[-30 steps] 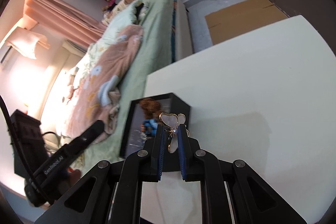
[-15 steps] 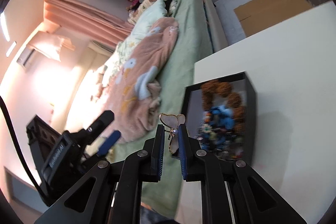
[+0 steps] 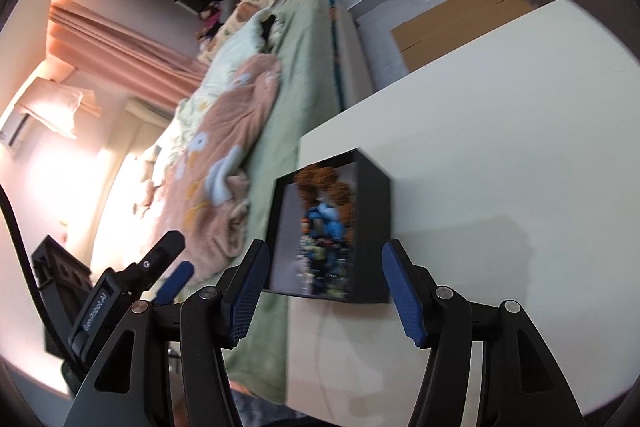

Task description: Organize jewelry

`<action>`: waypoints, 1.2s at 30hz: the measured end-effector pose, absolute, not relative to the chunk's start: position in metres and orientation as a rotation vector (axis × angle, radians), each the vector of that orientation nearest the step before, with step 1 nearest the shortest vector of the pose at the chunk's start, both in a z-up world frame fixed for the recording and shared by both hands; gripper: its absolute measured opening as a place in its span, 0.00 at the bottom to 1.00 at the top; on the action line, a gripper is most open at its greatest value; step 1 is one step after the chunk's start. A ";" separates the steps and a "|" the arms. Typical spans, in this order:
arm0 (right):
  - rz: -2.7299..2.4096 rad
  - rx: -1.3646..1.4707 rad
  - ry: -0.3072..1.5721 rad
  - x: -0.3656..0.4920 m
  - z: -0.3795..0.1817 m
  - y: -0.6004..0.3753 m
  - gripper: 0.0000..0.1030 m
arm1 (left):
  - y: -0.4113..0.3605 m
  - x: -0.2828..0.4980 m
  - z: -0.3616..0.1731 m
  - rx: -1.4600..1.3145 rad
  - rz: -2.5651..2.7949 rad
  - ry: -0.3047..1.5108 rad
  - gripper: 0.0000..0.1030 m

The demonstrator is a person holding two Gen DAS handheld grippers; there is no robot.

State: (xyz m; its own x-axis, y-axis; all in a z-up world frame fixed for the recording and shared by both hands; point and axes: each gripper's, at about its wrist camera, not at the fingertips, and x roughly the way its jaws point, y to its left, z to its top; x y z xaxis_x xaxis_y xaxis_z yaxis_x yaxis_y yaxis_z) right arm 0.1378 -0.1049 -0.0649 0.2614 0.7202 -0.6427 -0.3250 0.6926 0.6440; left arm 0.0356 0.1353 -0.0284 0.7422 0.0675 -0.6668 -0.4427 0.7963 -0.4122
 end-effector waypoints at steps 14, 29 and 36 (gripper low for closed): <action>0.599 0.296 0.984 0.123 -0.030 -0.168 0.79 | 0.073 0.036 -0.017 -0.412 0.265 0.658 0.94; 0.559 0.128 0.920 0.100 -0.008 -0.205 1.00 | 0.036 0.031 -0.011 -0.322 0.236 0.624 0.94; 0.553 0.112 0.900 0.095 -0.002 -0.219 1.00 | 0.024 0.025 -0.004 -0.296 0.246 0.579 0.94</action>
State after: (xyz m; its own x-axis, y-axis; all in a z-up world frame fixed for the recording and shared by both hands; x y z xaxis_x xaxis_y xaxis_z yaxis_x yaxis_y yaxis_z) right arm 0.0945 -0.2186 -0.0015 0.4927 0.5007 -0.7117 -0.4093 0.8551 0.3183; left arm 0.0252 0.0240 -0.0045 0.8098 0.1439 -0.5688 -0.3089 0.9288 -0.2047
